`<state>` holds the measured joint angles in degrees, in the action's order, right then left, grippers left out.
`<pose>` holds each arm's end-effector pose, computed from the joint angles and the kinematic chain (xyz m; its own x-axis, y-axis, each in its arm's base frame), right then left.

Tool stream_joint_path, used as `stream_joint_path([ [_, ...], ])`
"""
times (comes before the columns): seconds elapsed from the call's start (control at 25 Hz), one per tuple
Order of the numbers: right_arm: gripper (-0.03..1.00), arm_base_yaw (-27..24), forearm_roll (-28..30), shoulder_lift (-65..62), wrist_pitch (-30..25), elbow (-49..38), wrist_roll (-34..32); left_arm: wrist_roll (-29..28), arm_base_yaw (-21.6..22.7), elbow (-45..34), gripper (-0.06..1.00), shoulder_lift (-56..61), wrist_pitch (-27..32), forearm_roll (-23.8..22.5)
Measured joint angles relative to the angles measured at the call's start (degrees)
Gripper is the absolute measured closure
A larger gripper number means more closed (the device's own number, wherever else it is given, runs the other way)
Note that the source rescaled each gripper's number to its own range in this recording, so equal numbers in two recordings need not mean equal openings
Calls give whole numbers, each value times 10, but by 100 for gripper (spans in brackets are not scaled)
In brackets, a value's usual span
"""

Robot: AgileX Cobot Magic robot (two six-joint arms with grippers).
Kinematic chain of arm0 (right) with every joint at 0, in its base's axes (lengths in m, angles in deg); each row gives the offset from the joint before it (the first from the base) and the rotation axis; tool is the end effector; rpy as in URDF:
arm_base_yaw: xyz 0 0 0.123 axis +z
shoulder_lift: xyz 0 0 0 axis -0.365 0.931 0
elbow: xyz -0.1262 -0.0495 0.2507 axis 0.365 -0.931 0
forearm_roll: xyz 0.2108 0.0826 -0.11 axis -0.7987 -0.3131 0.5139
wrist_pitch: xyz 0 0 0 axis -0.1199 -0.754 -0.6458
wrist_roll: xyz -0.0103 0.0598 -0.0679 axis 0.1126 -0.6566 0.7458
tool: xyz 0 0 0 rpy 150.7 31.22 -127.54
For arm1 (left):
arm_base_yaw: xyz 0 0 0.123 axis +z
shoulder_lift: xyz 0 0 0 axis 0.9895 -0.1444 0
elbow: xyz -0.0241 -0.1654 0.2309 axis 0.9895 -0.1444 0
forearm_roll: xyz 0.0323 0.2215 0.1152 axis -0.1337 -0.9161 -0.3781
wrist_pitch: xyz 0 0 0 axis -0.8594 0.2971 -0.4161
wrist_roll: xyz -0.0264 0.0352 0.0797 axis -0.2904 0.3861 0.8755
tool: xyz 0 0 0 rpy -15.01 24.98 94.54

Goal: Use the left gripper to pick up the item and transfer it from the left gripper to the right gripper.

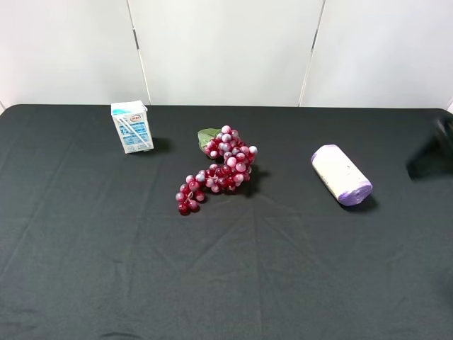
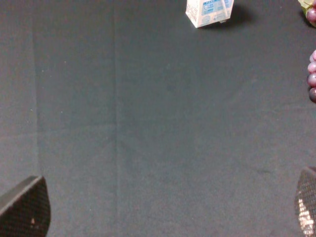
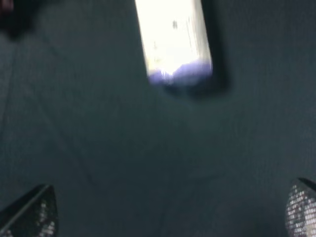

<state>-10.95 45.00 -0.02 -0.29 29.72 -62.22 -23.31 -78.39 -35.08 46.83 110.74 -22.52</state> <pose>0.1553 0.0340 0.3105 -0.8597 -0.1796 -0.4783 -0.2263 0.9732 0.0412 -0.0058 -0.0062 0.2762 -0.4507 0.0618 -0.8905 0.0390 0.9980 0.0495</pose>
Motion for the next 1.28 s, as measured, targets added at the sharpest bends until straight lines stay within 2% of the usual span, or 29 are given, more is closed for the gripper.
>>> stream_joint_path([
  [0.24, -3, 0, 0, -210, -7, -106, -16, 0, 0, 0, -2, 0, 0, 0],
  [0.28, -3, 0, 0, -278, -7, -124, -24, 0, 0, 0, -2, 0, 0, 0],
  [0.64, -3, 0, 12, -498, -3, -141, -31, 0, 0, 0, -2, 0, 0, 0],
  [0.96, -3, 0, 14, -541, 8, -188, -31, 0, 0, 0, -2, 0, 0, 0],
  [1.28, -3, 0, 14, -541, 12, -191, -31, 0, 0, 0, -2, 0, 0, 0],
])
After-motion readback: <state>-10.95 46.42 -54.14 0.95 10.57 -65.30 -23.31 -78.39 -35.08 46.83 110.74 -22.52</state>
